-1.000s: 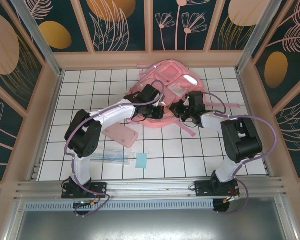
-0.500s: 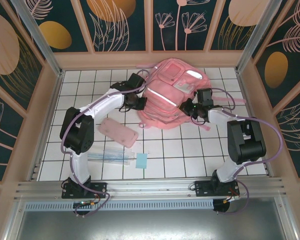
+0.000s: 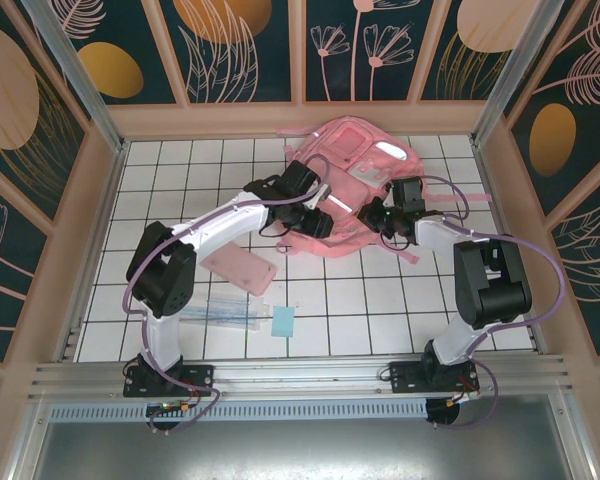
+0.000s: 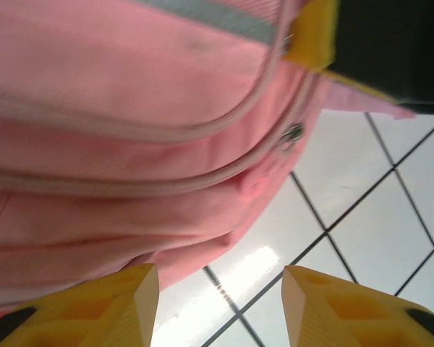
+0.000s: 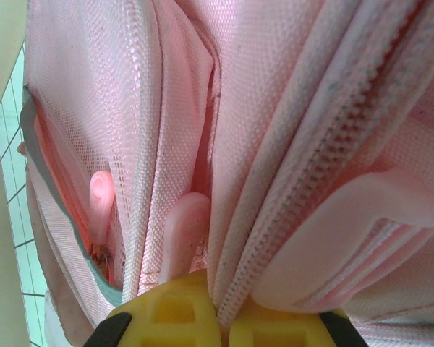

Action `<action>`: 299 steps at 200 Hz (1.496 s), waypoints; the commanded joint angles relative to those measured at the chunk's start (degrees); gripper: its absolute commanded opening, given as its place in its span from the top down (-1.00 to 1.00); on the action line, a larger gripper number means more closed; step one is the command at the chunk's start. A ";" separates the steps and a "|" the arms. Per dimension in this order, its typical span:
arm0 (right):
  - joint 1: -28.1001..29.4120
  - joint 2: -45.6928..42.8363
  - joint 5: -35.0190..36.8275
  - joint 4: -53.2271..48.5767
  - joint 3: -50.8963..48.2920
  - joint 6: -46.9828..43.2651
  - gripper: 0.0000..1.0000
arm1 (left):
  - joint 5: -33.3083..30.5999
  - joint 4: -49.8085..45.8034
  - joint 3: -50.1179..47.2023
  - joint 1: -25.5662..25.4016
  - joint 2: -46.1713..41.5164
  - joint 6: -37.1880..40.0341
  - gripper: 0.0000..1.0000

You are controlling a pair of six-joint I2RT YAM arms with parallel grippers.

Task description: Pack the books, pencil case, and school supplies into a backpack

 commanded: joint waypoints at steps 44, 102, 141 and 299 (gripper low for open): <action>1.10 -0.83 -1.42 3.23 3.27 0.23 1.00 | 1.32 -0.90 8.35 -1.85 8.41 8.51 0.02; 0.22 -0.06 -6.32 5.41 4.21 4.78 1.00 | 1.78 -1.64 10.01 -2.18 11.68 9.01 0.09; -0.74 0.11 -8.00 6.94 4.89 7.09 1.00 | 2.58 -3.17 10.51 -3.23 11.71 7.42 0.26; 0.03 -0.46 -7.46 8.04 5.17 8.12 1.00 | -13.03 -7.33 18.96 -4.23 18.40 1.23 0.20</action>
